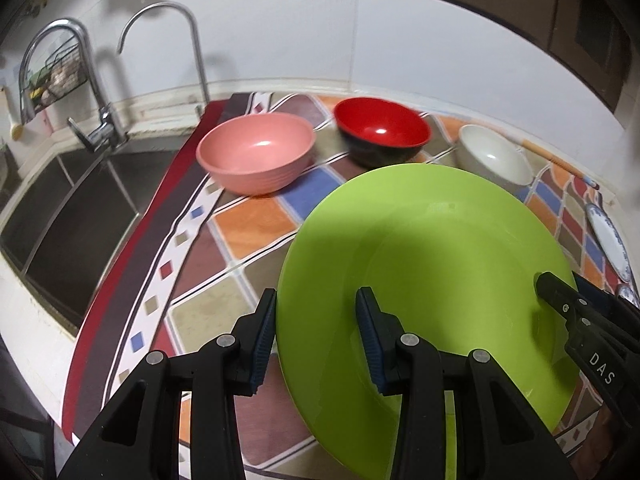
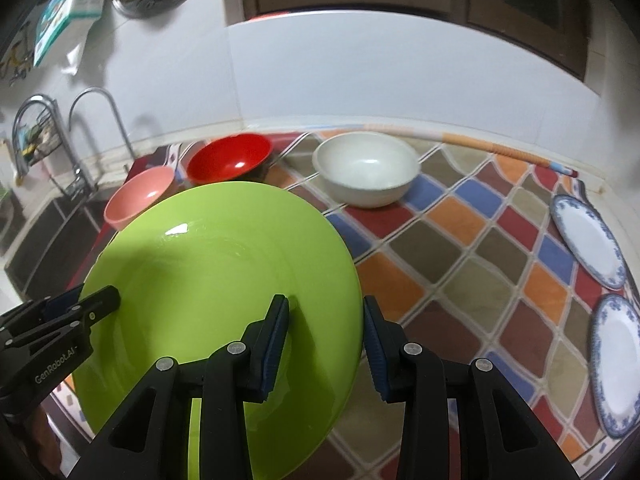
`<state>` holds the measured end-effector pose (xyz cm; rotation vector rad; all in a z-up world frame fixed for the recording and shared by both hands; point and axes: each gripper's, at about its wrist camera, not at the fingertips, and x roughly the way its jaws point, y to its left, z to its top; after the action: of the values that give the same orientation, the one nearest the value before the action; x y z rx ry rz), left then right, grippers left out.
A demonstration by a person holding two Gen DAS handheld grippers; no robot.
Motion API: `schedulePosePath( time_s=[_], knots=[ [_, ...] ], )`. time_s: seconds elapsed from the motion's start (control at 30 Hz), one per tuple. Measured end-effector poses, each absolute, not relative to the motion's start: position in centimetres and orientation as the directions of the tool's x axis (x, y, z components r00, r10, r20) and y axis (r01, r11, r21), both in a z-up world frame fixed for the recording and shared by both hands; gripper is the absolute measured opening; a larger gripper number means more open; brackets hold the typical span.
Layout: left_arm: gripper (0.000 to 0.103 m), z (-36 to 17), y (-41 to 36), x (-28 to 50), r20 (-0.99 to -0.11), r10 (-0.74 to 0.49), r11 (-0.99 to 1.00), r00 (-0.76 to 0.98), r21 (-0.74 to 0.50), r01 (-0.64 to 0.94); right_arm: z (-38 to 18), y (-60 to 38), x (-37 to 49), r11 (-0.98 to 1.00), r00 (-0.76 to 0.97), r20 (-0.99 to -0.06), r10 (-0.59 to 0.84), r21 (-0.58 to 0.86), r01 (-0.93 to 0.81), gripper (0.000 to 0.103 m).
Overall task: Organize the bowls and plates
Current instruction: 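Carry the green plate with both tools toward the pink bowl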
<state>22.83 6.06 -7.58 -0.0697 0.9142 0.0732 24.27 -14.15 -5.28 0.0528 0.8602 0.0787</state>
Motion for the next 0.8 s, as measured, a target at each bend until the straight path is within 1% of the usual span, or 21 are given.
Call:
schedulePosePath(
  time_s=[0.3, 0.8],
  knots=[
    [0.04, -9.8, 8.2, 23.3, -0.826, 0.033, 0.994, 0.563, -0.032, -0.106, -7.1, -11.3, 25.0, 0.994, 0.603, -0.79, 0.111, 0.077, -0.082, 0.038],
    [0.039, -11.8, 8.7, 24.8, -0.858, 0.02, 0.997, 0.514, -0.019, -0.071, -9.9, -10.1, 26.3, 0.995, 0.547, -0.831, 0.1, 0.084, -0.054, 0.038]
  ],
)
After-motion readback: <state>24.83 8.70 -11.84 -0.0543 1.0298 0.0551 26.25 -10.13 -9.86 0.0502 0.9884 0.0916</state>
